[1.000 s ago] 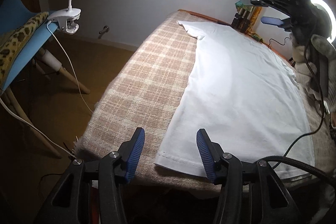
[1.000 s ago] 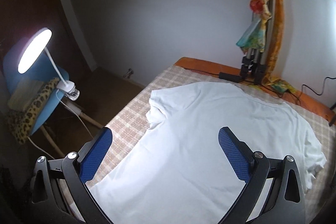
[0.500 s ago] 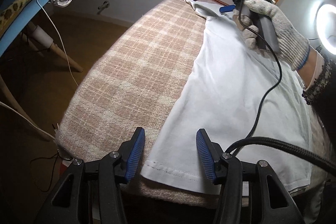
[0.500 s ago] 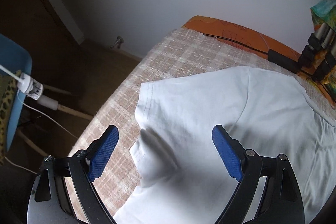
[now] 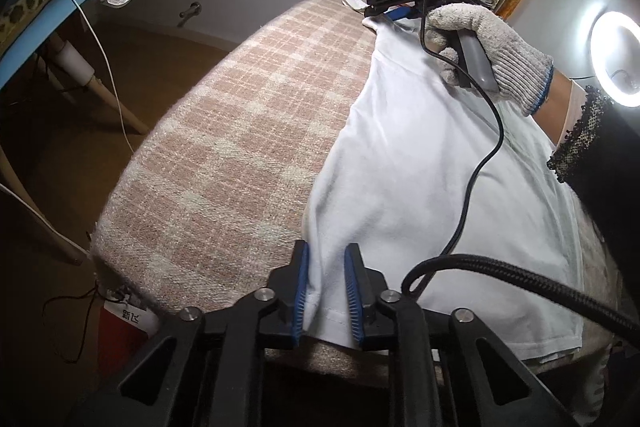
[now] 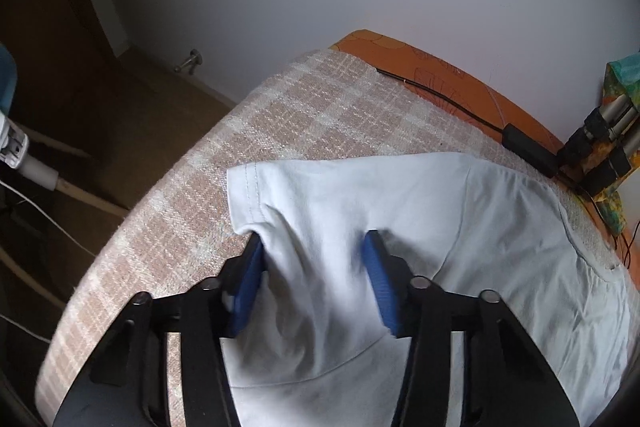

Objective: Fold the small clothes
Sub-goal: 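Grasp the T-shirt hem with the left gripper while the right gripper grasps the shoulder, then fold the gripped shirt side over the body with both grippers, then open, then move both grippers to the unfolded side of the T-shirt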

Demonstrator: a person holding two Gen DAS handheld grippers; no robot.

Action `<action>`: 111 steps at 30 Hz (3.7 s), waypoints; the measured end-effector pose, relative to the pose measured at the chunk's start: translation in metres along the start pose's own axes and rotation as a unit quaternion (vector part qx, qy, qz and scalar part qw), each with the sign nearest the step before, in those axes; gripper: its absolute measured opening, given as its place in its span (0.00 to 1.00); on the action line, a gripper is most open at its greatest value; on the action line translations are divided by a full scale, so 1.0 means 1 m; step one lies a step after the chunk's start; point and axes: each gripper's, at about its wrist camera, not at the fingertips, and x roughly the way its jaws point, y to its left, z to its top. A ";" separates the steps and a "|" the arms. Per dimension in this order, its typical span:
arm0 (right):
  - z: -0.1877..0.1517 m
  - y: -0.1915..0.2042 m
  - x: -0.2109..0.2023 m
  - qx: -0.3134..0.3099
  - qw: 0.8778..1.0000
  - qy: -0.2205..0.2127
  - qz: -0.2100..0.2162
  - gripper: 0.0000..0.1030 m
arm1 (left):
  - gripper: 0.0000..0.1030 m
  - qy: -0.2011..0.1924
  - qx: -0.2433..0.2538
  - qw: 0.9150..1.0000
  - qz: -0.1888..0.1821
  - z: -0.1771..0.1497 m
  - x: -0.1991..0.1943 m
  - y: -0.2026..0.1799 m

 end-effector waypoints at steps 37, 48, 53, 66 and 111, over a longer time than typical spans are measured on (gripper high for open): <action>-0.090 -0.184 -0.089 0.179 0.983 -0.042 0.028 0.06 | 0.00 0.013 0.224 0.972 -0.067 -0.065 0.005 -0.163; -0.094 -0.200 -0.091 0.183 0.983 -0.027 -0.015 0.35 | 0.27 0.009 0.263 0.962 -0.079 -0.084 -0.008 -0.181; -0.096 -0.212 -0.125 0.192 0.980 -0.055 -0.008 0.39 | 0.27 -0.013 0.253 0.965 -0.065 -0.086 -0.024 -0.172; -0.148 -0.247 -0.271 0.196 0.968 -0.154 0.041 0.45 | 0.30 -0.074 0.230 0.970 -0.032 -0.098 -0.069 -0.146; -0.316 -0.347 -0.219 0.259 0.960 -0.056 0.093 0.49 | 0.42 -0.018 0.457 0.883 -0.109 -0.179 0.032 -0.354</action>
